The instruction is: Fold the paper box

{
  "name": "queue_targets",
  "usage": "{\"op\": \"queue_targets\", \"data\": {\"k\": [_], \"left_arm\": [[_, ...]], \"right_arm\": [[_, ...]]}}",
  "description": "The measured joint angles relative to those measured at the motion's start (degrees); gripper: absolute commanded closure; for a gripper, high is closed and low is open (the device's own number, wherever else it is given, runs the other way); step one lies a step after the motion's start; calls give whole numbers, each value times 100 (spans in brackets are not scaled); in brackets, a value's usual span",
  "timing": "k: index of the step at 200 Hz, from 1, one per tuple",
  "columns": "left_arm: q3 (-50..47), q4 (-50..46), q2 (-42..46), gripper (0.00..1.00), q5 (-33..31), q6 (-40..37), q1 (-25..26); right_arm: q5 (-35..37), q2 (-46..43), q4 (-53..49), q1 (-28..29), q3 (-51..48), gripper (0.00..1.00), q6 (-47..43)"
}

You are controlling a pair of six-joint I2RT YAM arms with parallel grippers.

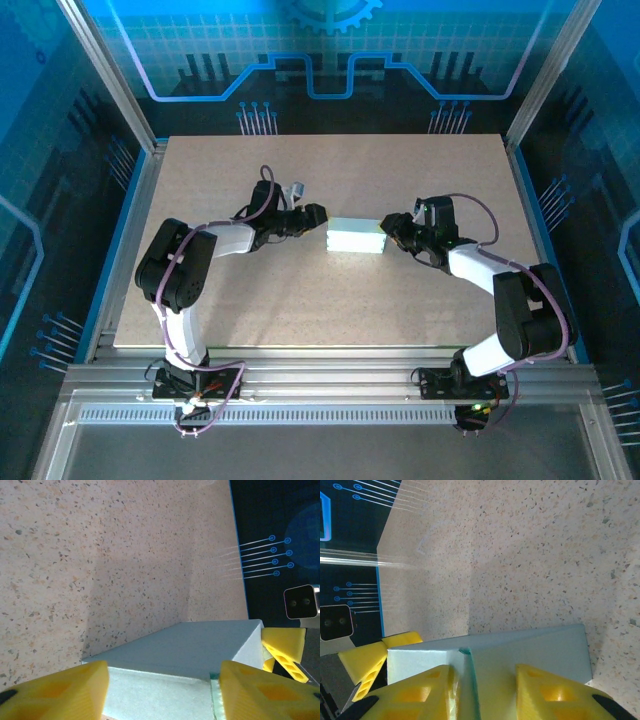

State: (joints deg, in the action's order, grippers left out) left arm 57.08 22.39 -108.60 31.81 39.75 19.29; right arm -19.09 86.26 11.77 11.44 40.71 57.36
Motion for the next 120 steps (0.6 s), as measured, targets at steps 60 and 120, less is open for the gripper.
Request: {"op": "queue_targets", "data": {"k": [60, 120], "left_arm": [[-17, -358, 48, 1, -59, 42, -4], [-15, -761, 238, 9, -44, -129, 4]], "right_arm": [[15, 2, -125, 0, 59, 65, -37], [-2, 4, -122, 0, 55, 66, -37]]}}
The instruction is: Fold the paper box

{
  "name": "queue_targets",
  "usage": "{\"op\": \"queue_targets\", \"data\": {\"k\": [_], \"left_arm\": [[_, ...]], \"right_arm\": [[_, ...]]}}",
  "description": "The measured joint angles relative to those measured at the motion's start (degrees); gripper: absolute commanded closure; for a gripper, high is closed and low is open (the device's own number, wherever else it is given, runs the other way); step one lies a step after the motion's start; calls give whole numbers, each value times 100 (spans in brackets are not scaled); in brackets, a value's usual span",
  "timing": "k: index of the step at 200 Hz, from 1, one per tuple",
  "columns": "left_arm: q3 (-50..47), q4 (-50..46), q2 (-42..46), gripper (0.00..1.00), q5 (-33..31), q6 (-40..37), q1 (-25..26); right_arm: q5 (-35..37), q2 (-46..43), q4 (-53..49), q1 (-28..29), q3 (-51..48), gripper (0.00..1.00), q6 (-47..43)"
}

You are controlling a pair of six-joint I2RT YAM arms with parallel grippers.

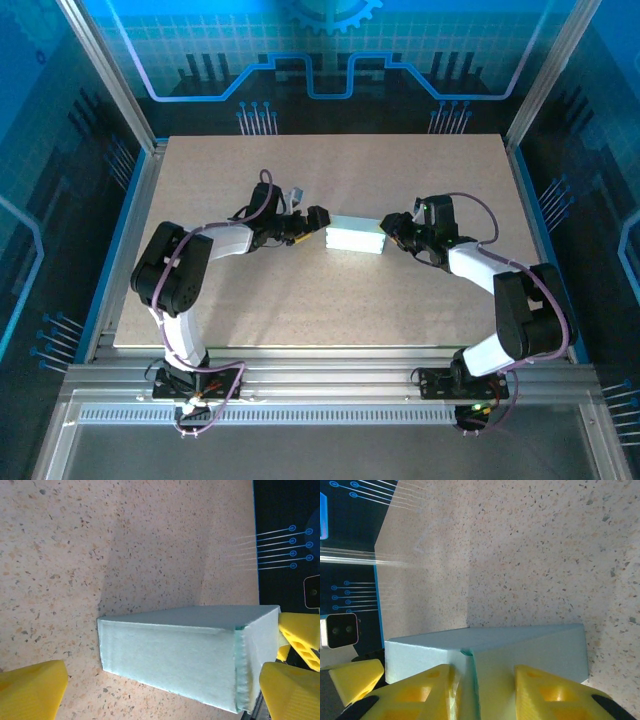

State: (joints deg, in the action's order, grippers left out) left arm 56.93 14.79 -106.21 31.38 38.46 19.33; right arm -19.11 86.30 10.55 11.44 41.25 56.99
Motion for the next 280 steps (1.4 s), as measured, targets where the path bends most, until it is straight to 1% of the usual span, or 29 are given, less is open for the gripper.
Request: {"op": "queue_targets", "data": {"k": [20, 28, 86, 112, 145, 153, 200, 280], "left_arm": [[7, -46, 0, 30, 61, -15, 0], [24, 7, 0, 34, 118, -52, 7], [24, 101, -31, 35, 197, -92, 28], [26, 83, -33, 33, 192, -111, 28], [33, 50, -33, 33, 190, -133, 26], [37, 48, -35, 33, 188, -138, 26], [48, 26, -35, 33, 186, -151, 26], [74, 7, -61, 33, 188, -151, 26]], "right_arm": [[-24, 0, 0, 0, 0, 65, 0], [-46, 0, -7, 0, 0, 64, 0], [-72, -83, -267, 0, 33, 51, -11], [-109, -205, -466, -20, 33, 45, -35], [-201, -407, -570, -103, 33, 43, -48], [-223, -444, -575, -109, 33, 44, -48], [-260, -535, -597, -153, -90, 61, -101], [-586, -402, -321, -264, -201, 74, -111]]}}
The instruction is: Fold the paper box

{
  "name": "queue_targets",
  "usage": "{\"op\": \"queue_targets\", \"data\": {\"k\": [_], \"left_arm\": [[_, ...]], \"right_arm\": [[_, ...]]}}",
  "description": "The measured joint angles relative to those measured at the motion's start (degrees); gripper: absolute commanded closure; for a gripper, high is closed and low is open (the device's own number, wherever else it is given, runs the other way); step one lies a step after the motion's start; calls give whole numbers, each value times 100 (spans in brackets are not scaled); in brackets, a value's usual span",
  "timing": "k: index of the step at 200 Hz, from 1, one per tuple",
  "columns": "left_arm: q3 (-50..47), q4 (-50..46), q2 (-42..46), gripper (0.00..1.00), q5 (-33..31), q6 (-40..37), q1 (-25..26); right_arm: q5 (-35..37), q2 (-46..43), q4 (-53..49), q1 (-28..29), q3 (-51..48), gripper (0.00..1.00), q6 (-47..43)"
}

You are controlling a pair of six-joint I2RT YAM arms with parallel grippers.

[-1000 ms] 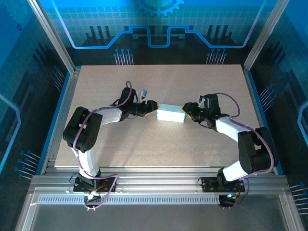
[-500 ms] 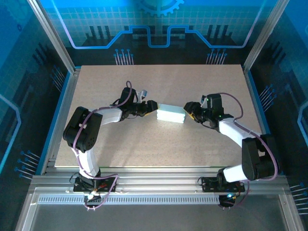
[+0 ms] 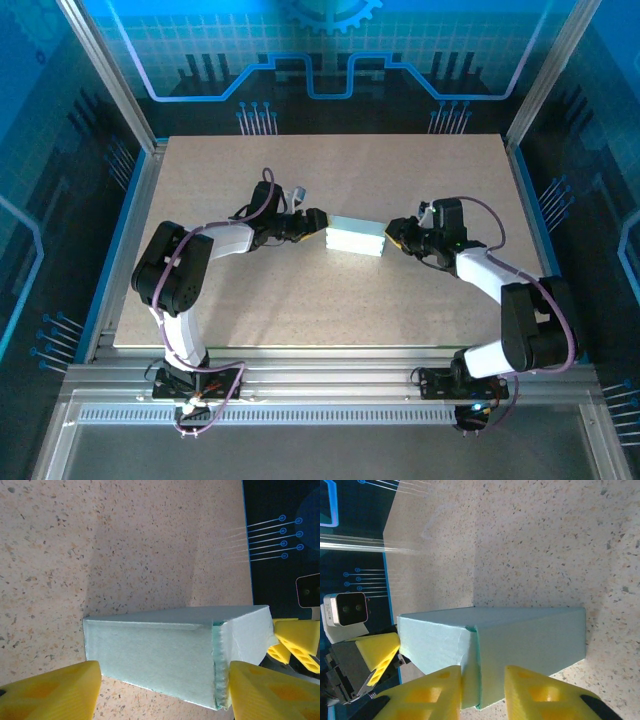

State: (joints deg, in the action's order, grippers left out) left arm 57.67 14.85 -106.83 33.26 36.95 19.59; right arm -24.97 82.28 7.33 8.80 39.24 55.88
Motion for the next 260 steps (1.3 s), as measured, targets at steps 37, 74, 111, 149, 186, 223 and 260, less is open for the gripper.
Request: {"op": "queue_targets", "data": {"k": [37, 74, 111, 149, 186, 223, 260], "left_arm": [[4, 0, -7, 33, 0, 0, 0], [4, 2, -13, 32, 7, 0, 0], [4, 0, -15, 32, 7, 0, 0], [4, -4, -15, 31, 7, 0, 0], [7, -4, -15, 31, 4, 0, 0], [7, -4, -15, 30, 4, 0, 0], [22, 4, -15, 42, 17, 4, 2]], "right_arm": [[-22, 31, 140, -24, -72, 83, -109], [44, 63, 299, -24, -138, 97, -511], [37, 234, 717, -61, -175, 100, -627], [111, 153, 350, -22, -20, 69, -732], [317, -94, -651, -9, 271, 51, -911], [374, -127, -933, 26, 577, 51, -1003], [328, 199, -863, 22, 487, 68, -1051]]}}
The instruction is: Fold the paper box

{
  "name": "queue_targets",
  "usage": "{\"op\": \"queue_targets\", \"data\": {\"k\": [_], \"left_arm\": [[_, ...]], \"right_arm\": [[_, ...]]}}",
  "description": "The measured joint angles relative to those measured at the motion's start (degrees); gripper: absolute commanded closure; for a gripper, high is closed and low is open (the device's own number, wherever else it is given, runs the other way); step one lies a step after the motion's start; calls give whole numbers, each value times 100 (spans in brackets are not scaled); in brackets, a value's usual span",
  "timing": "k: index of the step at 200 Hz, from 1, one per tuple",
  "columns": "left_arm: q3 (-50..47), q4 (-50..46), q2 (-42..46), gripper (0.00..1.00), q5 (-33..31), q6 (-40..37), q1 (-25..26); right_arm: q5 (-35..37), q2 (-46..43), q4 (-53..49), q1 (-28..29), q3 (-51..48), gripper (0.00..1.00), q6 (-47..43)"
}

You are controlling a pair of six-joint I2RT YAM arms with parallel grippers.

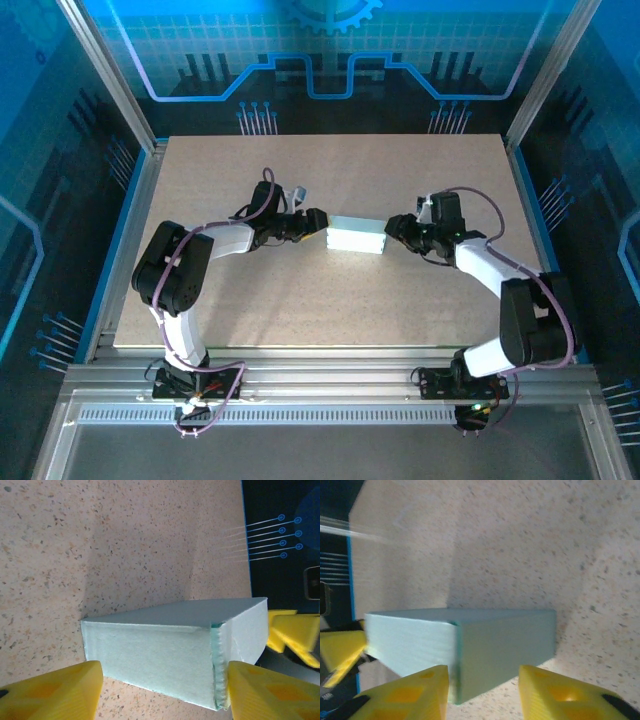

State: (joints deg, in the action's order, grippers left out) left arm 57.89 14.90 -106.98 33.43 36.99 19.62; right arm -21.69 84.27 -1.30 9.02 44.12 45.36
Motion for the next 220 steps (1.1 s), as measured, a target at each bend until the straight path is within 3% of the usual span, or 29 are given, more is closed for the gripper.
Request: {"op": "queue_targets", "data": {"k": [25, 40, 52, 70, 89, 110, 126, 158, 220], "left_arm": [[57, -4, -9, 45, 50, -2, 4], [66, -4, -28, 45, 90, -2, 4], [87, -20, -35, 44, 94, -4, 4], [122, -109, -37, 39, 90, -72, 4], [229, -278, -76, 38, 92, -175, 2], [398, -492, -136, 38, 94, -334, 2], [562, -678, -199, 38, 98, -455, 2], [828, -1027, -293, 38, 120, -702, 0], [953, -1296, -323, 38, 212, -992, -17]], "right_arm": [[-48, 0, 216, 2, -15, 82, -46], [-90, -24, 232, 4, -13, 81, -107], [-83, -72, 153, 7, -11, 70, -203], [138, -225, -317, 31, 76, 45, -463], [474, -442, -942, 131, 372, 29, -977], [835, -651, -1434, 334, 931, 17, -1941], [1132, -732, -1696, 719, 1333, 0, -2999], [1486, -428, -2319, 1585, 1919, 0, -5066], [1257, 992, -3309, 1279, 2645, 0, -7497]]}}
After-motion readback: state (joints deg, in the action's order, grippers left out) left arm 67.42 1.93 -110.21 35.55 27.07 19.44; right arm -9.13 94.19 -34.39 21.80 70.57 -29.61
